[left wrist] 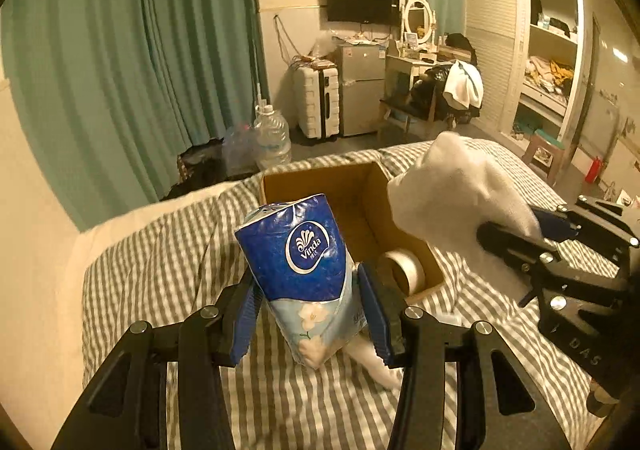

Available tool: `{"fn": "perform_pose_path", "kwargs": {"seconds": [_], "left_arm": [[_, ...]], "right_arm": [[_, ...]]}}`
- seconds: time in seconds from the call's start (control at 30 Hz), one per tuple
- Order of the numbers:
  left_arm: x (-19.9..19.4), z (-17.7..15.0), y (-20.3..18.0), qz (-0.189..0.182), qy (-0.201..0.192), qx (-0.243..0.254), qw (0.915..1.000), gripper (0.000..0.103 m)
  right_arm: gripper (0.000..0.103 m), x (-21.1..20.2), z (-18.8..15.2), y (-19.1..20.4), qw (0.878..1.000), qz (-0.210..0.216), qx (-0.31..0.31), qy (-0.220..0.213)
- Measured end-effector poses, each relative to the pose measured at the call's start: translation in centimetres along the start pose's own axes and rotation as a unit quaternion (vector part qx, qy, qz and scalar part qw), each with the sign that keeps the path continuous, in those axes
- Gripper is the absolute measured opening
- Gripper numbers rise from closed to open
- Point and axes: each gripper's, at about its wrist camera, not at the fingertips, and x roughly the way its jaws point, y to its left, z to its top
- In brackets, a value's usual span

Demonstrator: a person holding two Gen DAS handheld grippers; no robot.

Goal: Organize objects
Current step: 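Carry the glove with the right tool while the left tool carries the tissue pack into the box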

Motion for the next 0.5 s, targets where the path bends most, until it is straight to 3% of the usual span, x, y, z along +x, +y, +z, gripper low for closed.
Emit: {"fn": "perform_pose_path", "kwargs": {"seconds": [0.23, 0.5], "left_arm": [[6.0, 3.7, -0.3, 0.004, 0.002, 0.017, 0.9998, 0.048], [14.1, 5.3, -0.4, 0.0, 0.032, 0.025, 0.9992, 0.048]], "right_arm": [[0.025, 6.2, 2.4, -2.5, 1.0, 0.007, 0.02, 0.012], [0.024, 14.1, 3.0, -4.6, 0.998, 0.004, 0.041, 0.048]]}}
